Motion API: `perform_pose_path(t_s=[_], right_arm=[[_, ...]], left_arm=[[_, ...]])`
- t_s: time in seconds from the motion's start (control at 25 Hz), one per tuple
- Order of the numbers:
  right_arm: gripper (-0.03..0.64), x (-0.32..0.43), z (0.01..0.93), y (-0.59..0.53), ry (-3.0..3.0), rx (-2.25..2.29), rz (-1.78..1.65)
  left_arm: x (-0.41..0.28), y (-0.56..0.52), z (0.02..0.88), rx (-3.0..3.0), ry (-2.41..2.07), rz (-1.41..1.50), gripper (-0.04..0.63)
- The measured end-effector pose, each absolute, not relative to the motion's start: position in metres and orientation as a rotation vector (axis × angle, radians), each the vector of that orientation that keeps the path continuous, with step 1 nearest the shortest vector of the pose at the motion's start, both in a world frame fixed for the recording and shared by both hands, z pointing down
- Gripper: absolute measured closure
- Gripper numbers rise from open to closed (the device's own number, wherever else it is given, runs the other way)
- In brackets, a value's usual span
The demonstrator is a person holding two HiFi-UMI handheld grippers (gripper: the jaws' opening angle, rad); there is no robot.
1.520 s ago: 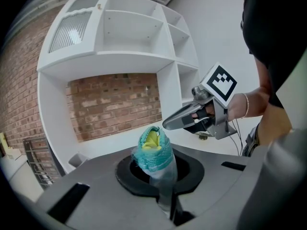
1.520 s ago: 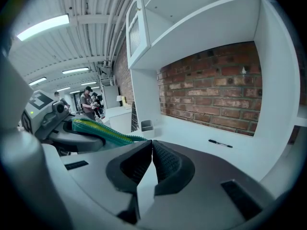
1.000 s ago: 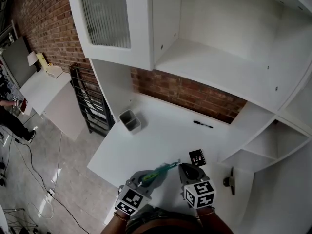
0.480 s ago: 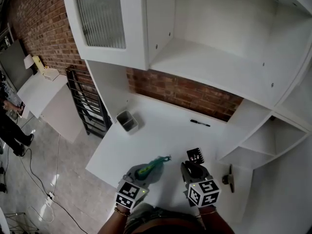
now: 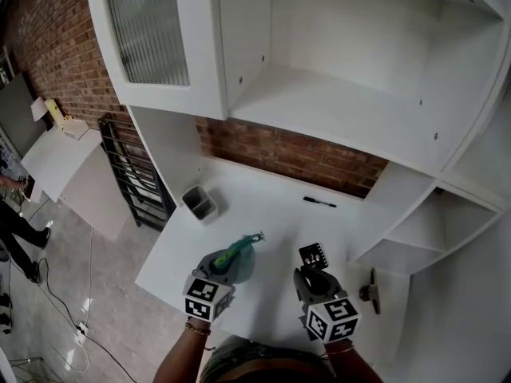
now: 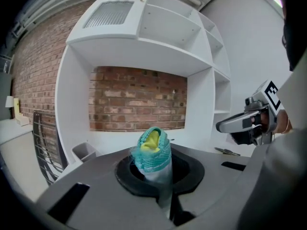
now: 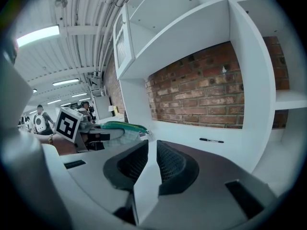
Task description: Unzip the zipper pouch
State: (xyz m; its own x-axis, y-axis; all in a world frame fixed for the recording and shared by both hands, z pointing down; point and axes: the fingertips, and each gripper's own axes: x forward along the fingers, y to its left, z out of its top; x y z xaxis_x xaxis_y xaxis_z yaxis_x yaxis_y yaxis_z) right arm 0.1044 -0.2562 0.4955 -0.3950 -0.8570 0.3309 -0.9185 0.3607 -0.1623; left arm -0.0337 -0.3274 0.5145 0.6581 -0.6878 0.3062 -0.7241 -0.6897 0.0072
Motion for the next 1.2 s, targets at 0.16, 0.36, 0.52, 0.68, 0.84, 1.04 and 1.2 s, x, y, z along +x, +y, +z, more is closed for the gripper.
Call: perform_pose_path(t_s=[0.16, 0.36, 0.52, 0.68, 0.84, 1.04, 1.2], right_arm=[[0.563, 0.115, 0.497, -0.254, -2.409, 1.632, 0.489], [0.563, 0.127, 0.502, -0.250, -2.376, 1.656, 0.494], [0.563, 0.135, 0.503, -0.248, -2.363, 1.682, 0.503], [0.563, 0.142, 0.503, -0.250, -2.353, 1.704, 0.510], [0.563, 0.145, 0.506, -0.251, -2.342, 1.714, 0.530], [0.565, 0.145, 0.510, -0.252, -2.328, 1.711, 0.537], [0.565, 0.145, 0.511, -0.253, -2.323, 1.712, 0.537]], left_arm=[[-0.034, -0.346, 0.517, 2.719, -1.207, 0.404, 0.591], [-0.031, -0.367, 0.519, 2.694, -1.218, 0.331, 0.591], [-0.027, -0.382, 0.524, 2.665, -1.239, 0.314, 0.591], [-0.024, -0.398, 0.533, 2.643, -1.273, 0.309, 0.591], [-0.021, -0.411, 0.547, 2.631, -1.292, 0.308, 0.591], [-0.020, -0.421, 0.560, 2.580, -1.283, 0.208, 0.591], [-0.020, -0.418, 0.576, 2.576, -1.293, 0.256, 0.591]])
